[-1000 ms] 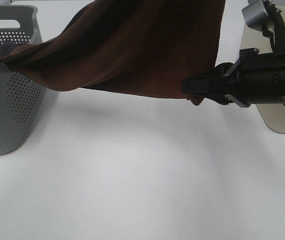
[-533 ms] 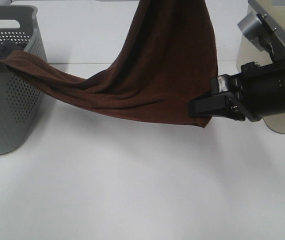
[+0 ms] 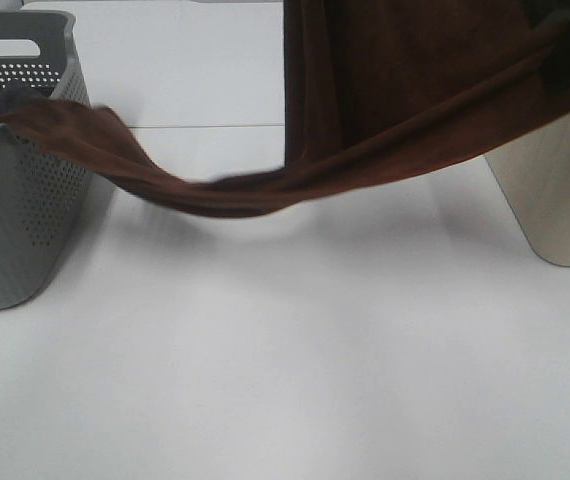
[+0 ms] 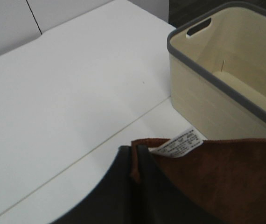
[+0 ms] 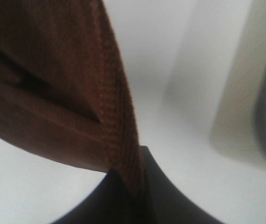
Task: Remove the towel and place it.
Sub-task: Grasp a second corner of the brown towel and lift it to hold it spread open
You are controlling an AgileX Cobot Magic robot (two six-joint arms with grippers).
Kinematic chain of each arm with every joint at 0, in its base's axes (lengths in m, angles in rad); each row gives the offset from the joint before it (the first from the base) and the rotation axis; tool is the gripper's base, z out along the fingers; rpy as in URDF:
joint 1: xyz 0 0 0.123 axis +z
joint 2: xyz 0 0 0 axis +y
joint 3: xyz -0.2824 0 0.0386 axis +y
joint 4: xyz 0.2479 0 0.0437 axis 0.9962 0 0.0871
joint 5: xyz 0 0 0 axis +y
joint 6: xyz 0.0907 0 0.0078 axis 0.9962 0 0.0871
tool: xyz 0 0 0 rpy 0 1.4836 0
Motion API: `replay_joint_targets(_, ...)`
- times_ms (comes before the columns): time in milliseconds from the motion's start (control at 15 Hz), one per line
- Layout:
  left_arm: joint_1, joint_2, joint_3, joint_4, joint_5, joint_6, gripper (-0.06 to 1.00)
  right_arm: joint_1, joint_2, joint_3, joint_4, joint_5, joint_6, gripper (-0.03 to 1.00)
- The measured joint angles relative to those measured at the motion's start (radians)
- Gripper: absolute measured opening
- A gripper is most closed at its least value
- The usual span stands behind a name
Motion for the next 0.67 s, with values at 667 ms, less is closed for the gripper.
replay_joint_targets(667,0.209,-0.007,-0.164,-0.005,-0.134,-0.001,0.0,0.002,0.228,-0.683,-0.123,-0.023,0.025,0.0)
